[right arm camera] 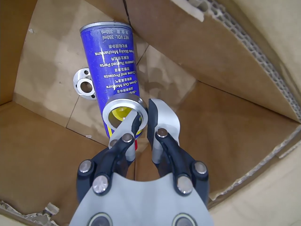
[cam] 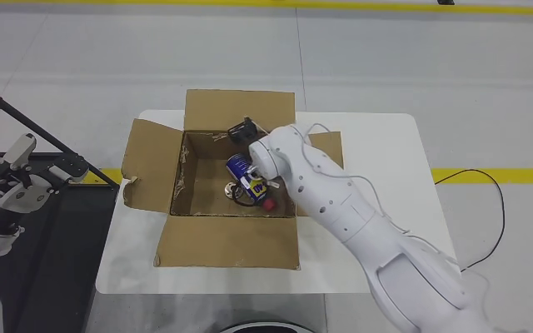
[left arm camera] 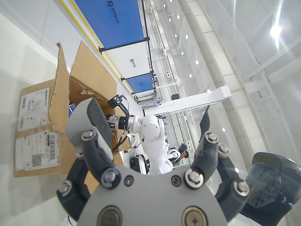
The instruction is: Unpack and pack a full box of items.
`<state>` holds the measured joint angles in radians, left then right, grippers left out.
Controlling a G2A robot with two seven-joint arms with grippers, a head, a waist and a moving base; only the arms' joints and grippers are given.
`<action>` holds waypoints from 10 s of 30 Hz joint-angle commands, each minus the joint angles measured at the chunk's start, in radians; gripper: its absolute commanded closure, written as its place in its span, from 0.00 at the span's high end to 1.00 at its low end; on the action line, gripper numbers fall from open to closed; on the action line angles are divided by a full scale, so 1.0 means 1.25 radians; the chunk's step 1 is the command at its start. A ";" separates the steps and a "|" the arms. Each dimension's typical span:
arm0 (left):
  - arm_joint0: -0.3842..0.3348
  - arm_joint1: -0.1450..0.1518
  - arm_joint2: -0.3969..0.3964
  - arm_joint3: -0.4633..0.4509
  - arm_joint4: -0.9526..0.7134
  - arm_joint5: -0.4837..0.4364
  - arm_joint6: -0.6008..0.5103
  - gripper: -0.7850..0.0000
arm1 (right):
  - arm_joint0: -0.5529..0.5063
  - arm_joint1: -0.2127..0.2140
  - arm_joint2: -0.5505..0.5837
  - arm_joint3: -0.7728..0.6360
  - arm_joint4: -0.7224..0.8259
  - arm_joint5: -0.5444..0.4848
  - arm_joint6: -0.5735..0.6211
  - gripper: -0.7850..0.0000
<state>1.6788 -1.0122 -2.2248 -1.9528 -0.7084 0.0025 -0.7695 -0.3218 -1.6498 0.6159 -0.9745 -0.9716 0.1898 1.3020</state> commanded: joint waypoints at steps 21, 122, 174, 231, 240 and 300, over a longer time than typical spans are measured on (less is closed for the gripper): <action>0.000 0.000 0.000 0.000 0.000 0.000 0.000 1.00 | 0.017 -0.021 0.037 0.016 -0.030 -0.005 0.006 0.36; -0.123 0.008 0.410 0.023 0.320 -0.059 -0.036 1.00 | -0.573 0.223 0.829 -0.675 0.378 -0.173 -0.023 1.00; -0.081 0.008 0.445 -0.015 0.376 -0.035 0.028 1.00 | -0.435 0.269 0.590 -0.491 0.813 -0.403 -0.130 1.00; 0.066 0.054 0.146 0.058 0.118 -0.109 -0.599 1.00 | -0.277 0.246 0.273 -0.313 0.666 -0.411 -0.215 1.00; 0.083 0.056 0.164 0.043 0.088 -0.105 -0.600 1.00 | -0.310 0.258 0.314 -0.382 0.651 -0.414 -0.277 1.00; -0.117 0.043 0.379 0.083 0.065 -0.004 -0.107 1.00 | -0.113 0.185 0.283 0.138 0.636 -0.417 -0.696 1.00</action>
<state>1.5347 -0.9584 -1.7521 -1.8502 -0.6286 -0.0041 -0.9037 -0.4696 -1.4149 0.9728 -0.8162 -0.1878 -0.3139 0.4323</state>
